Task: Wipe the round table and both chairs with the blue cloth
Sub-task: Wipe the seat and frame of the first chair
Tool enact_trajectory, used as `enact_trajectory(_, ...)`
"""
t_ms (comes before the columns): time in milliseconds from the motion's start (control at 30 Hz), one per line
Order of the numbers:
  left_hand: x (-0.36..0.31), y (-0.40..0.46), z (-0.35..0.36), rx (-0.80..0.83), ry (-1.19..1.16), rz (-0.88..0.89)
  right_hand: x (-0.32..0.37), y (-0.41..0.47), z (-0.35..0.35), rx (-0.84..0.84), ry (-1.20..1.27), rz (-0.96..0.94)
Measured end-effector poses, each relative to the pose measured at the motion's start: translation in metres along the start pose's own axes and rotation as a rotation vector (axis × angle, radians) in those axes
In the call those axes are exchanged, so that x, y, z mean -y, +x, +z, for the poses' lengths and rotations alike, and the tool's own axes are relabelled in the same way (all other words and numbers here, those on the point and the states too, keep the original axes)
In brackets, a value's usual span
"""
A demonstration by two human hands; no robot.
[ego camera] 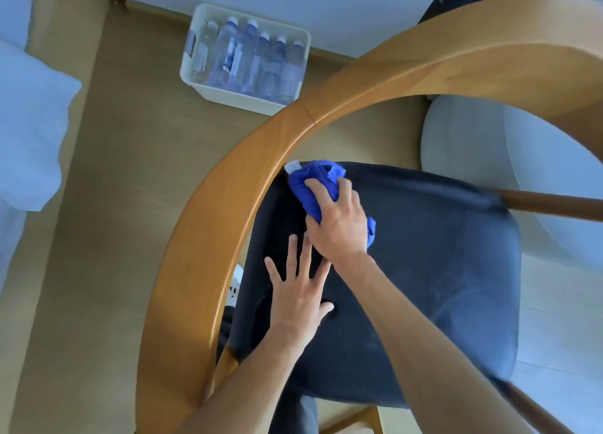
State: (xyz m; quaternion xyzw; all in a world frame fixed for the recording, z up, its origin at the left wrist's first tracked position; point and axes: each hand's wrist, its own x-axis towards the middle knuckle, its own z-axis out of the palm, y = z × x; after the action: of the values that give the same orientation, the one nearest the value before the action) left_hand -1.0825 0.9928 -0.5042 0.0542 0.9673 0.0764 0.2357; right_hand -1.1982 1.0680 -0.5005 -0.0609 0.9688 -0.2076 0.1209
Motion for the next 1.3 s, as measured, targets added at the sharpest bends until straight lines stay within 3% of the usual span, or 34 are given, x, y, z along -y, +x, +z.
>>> enact_trajectory(133,0.007,-0.013,0.001,0.019,0.050,0.016,-0.004,-0.034,-0.001,0.181,0.003,-0.283)
enact_trajectory(267,0.005,-0.034,0.011,0.092,0.018,-0.030,-0.058,-0.053,-0.019,0.128,-0.125,-0.349)
enact_trajectory(333,-0.001,-0.044,0.015,0.111,0.000,-0.057,-0.088,-0.068,-0.029,0.017,-0.150,-0.225)
enact_trajectory(400,-0.006,-0.055,0.017,0.121,-0.020,-0.062,-0.100,-0.077,-0.034,-0.091,-0.100,0.034)
enact_trajectory(500,-0.007,-0.073,0.021,0.124,-0.033,-0.045,-0.073,-0.072,-0.021,-0.156,0.010,0.426)
enact_trajectory(567,-0.006,-0.084,0.024,0.130,-0.040,-0.034,-0.037,-0.070,-0.005,-0.159,0.024,0.467)
enact_trajectory(800,-0.008,-0.114,0.034,0.100,-0.010,0.052,0.042,-0.097,0.043,0.048,-0.080,0.055)
enact_trajectory(1000,-0.012,-0.128,0.034,0.122,0.021,0.098,0.042,-0.113,0.046,0.214,-0.179,-0.309)
enact_trajectory(1167,-0.011,-0.131,0.032,0.094,0.010,0.117,0.022,-0.112,0.036,0.472,-0.238,-0.776)
enact_trajectory(1233,-0.009,-0.130,0.031,0.118,0.007,0.113,0.006,-0.103,0.027,0.441,-0.260,-0.818)
enact_trajectory(1300,-0.008,-0.127,0.028,0.133,-0.004,0.113,-0.014,-0.102,0.018,0.327,-0.237,-0.745)
